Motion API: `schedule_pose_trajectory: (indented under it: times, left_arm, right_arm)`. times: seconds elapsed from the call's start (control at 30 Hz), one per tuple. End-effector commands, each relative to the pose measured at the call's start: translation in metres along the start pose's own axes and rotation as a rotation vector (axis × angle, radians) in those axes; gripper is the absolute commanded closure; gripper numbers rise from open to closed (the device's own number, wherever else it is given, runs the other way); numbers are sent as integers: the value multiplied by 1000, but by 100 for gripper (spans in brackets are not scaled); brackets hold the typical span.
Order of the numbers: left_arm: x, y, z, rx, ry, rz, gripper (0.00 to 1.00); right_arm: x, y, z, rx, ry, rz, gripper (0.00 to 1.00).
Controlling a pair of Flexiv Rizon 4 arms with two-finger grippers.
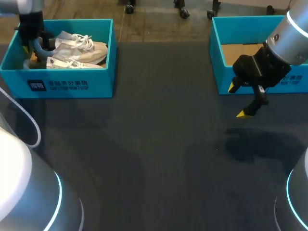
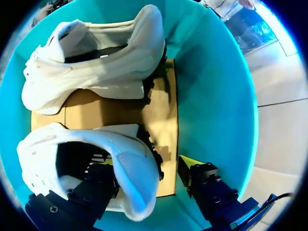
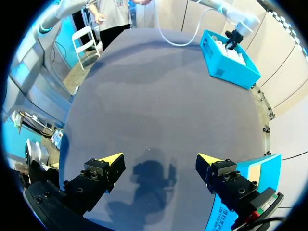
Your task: Take the shoe out of the shoebox, open the shoe tongue, remove and reinsert the insole, then place the shoe into the shoebox
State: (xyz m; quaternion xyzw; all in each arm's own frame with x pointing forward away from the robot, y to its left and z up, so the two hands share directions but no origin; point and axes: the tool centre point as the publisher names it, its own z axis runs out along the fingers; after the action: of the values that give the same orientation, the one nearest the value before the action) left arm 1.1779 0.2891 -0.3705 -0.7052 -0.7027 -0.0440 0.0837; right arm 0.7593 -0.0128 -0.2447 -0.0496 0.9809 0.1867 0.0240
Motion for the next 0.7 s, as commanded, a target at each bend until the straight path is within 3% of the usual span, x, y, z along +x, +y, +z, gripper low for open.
schedule_pose_trajectory:
  times: [0.03,0.2,0.23,0.27,0.7]
  left_arm:
    - [3,-12,-15,-20,-21,14,32]
    - [0,-22,-33,-35,-57,35,37]
    - [-1,-24,-37,-37,-64,42,47]
    - [-2,-26,-41,-41,-72,44,51]
    - [1,-72,-88,-100,-180,83,49]
  right_arm:
    - [0,0,1,2,-1,0,0]
    - [0,0,1,2,-1,0,0]
    - [0,0,1,2,-1,0,0]
    - [0,0,1,2,-1,0,0]
    - [0,0,1,2,-1,0,0]
